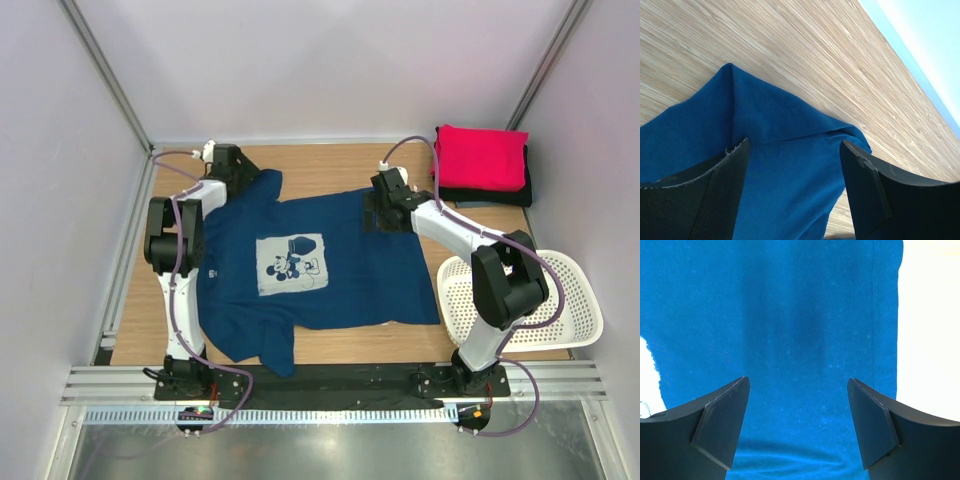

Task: Fold and stack the t-shirts
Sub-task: Flatten the tshirt out, then fold the tshirt

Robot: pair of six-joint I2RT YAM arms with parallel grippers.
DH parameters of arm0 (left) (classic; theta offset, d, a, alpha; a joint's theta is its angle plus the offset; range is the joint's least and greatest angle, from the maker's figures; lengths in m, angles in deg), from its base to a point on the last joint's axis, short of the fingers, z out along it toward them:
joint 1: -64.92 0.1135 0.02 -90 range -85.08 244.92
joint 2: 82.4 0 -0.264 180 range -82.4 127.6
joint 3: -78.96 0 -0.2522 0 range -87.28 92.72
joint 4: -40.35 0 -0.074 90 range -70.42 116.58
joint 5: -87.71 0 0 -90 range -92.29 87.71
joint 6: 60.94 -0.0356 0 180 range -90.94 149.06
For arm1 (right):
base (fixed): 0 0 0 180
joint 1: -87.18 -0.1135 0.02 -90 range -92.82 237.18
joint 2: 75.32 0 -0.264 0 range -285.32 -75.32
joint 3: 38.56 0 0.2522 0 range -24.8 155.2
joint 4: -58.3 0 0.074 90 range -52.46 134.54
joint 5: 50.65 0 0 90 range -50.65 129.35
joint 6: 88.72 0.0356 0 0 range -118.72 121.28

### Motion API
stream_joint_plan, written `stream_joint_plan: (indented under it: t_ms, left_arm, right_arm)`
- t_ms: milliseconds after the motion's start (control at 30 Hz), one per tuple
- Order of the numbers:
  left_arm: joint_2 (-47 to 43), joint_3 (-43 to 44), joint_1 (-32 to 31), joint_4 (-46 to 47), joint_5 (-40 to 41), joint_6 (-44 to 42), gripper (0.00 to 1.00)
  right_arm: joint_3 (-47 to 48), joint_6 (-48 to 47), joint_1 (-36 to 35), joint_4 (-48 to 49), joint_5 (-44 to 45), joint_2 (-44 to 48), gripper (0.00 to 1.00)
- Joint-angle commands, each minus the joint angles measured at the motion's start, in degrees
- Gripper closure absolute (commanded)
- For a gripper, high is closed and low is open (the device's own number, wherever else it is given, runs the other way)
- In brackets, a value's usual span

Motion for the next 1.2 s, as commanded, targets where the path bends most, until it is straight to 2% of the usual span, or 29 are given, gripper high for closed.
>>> stream_joint_plan:
  t_ms: [0, 167, 600, 933, 1167]
  left_arm:
    - [-3.6, -1.8, 0.0, 2.0, 2.7, 0.0, 0.26]
    - [-6.9, -6.9, 0.1, 6.1, 4.9, 0.0, 0.25]
    - [-5.9, -6.0, 2.4, 8.1, 3.0, 1.1, 0.25]
    - [-1.2, -2.4, 2.5, 8.6, 1.4, 1.8, 0.26]
    - [2.2, 1.6, 2.5, 10.8, -0.1, 2.2, 0.33]
  right_arm:
    - [1.4, -0.2, 0.1, 2.1, -0.2, -0.8, 0.15]
    - [1.7, -0.1, 0.1, 2.2, -0.3, -1.0, 0.15]
    - [1.6, 0.1, 0.2, 2.1, -0.3, -2.3, 0.15]
    - [2.1, 0.1, 0.3, 1.8, 0.0, -2.8, 0.15]
    - [3.0, -0.2, 0.3, 1.6, -0.4, -3.6, 0.15]
